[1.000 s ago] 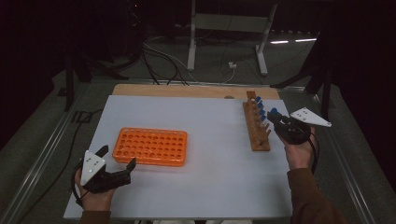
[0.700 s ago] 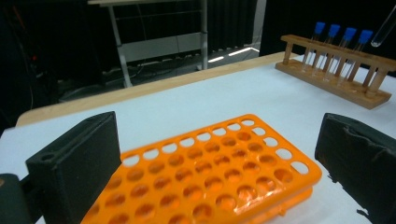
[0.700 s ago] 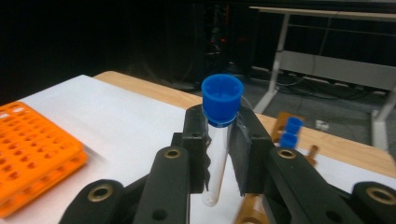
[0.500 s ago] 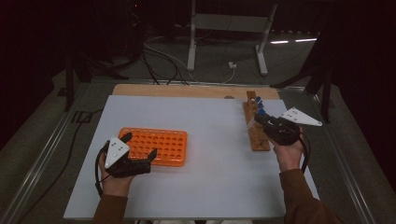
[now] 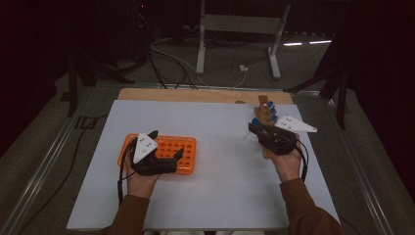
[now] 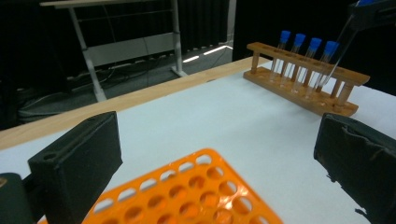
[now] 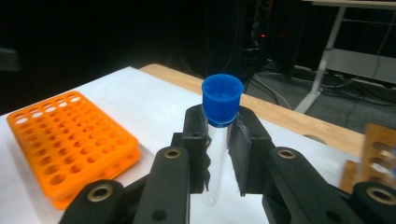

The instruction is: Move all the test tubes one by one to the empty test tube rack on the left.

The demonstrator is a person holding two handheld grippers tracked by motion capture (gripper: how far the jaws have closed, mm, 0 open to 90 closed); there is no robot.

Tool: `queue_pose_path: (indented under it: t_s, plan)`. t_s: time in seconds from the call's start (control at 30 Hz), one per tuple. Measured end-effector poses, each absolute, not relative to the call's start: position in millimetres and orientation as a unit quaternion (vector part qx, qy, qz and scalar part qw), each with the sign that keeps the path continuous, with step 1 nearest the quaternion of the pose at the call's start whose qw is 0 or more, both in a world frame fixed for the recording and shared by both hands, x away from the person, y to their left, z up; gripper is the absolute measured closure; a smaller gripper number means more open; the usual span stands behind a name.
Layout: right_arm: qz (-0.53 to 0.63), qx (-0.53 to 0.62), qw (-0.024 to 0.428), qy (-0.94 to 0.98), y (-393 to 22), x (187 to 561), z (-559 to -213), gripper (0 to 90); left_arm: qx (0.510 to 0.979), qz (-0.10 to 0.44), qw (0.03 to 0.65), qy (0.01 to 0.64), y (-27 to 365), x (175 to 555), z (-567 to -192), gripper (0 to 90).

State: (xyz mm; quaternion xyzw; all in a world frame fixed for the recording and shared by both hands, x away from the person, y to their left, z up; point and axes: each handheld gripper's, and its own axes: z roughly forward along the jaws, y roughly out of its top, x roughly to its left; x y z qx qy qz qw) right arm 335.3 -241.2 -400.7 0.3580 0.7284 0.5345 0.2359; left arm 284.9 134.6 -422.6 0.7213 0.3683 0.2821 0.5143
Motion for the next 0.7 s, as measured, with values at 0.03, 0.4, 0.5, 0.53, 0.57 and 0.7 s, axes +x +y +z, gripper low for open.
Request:
queue_pose_path:
  t_s: [0.03,0.4,0.5,0.53,0.57,0.7]
  plan:
    - [0.535,0.352,0.231,0.733,-233.6,335.3,-401.6,77.0,0.723,0.285,0.513,0.365,131.9,287.4,-422.4,1.8]
    - [0.541,0.329,0.209,0.745,-199.3,334.7,-407.4,77.0,0.727,0.276,0.518,0.357,108.0,301.8,-427.5,1.8]
    - [0.541,0.322,0.204,0.75,-190.1,333.6,-406.5,77.0,0.736,0.277,0.51,0.348,98.4,304.8,-429.3,4.5]
    - [0.541,0.322,0.204,0.75,-190.1,333.6,-406.5,77.0,0.736,0.277,0.51,0.348,98.4,304.8,-429.3,5.9]
    - [0.54,0.319,0.204,0.751,-187.1,333.3,-406.1,77.0,0.738,0.274,0.511,0.347,95.5,305.7,-430.4,5.9]
    - [0.543,0.307,0.197,0.756,-173.4,331.8,-403.1,77.0,0.747,0.274,0.506,0.334,86.4,306.9,-432.4,14.6]
